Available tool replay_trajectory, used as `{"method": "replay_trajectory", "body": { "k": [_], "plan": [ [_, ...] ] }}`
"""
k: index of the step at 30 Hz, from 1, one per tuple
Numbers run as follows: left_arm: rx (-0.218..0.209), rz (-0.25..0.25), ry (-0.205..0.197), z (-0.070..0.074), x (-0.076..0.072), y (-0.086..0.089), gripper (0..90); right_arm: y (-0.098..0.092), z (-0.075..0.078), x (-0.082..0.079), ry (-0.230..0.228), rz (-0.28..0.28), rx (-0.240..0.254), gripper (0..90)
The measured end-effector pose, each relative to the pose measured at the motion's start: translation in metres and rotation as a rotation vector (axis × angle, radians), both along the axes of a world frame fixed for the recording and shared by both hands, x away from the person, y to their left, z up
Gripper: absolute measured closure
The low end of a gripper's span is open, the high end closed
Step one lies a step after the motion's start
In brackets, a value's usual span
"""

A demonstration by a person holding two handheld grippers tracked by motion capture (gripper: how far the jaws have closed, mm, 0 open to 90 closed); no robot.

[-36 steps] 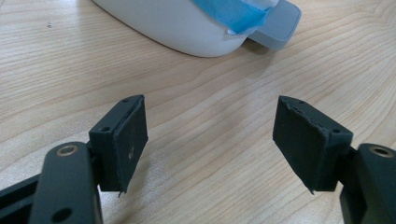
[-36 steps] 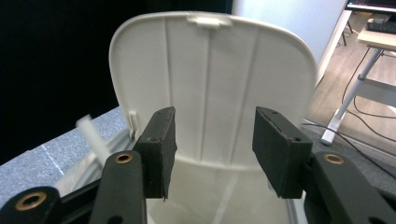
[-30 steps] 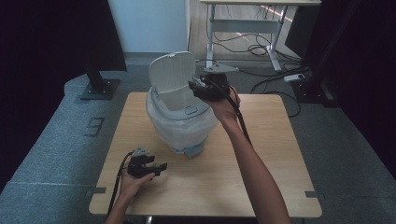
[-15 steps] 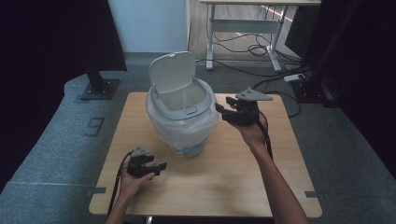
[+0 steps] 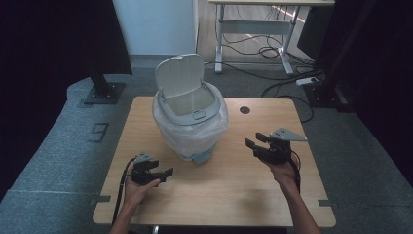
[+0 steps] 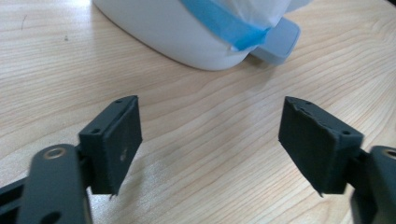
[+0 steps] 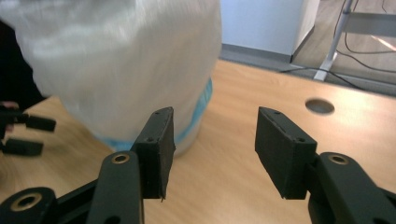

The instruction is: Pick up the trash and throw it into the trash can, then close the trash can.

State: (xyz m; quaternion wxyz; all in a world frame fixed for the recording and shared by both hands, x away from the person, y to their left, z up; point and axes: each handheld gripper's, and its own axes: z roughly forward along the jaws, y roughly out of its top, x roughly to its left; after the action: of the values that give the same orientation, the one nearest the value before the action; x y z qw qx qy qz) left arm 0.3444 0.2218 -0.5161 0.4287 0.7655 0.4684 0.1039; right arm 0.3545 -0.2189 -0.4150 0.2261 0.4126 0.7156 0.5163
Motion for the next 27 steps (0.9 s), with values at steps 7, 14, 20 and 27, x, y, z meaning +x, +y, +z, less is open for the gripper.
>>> {"method": "replay_trajectory", "body": {
  "k": [7,14,20,27],
  "plan": [
    [-0.018,-0.015,-0.022,0.006,-0.003,-0.001,17.3,-0.011,-0.032,-0.024,0.021,-0.016,-0.029,42.1],
    [-0.026,-0.02,-0.049,0.016,-0.006,-0.001,15.9,-0.016,-0.052,-0.034,0.039,-0.027,-0.013,41.8],
    [-0.045,-0.04,-0.084,0.03,-0.009,0.0,15.4,-0.019,-0.057,-0.038,0.052,-0.031,-0.034,41.4],
    [-0.096,-0.043,-0.131,0.054,-0.013,0.006,15.6,-0.026,-0.063,-0.043,0.067,-0.051,-0.035,41.4]
  ]
}}
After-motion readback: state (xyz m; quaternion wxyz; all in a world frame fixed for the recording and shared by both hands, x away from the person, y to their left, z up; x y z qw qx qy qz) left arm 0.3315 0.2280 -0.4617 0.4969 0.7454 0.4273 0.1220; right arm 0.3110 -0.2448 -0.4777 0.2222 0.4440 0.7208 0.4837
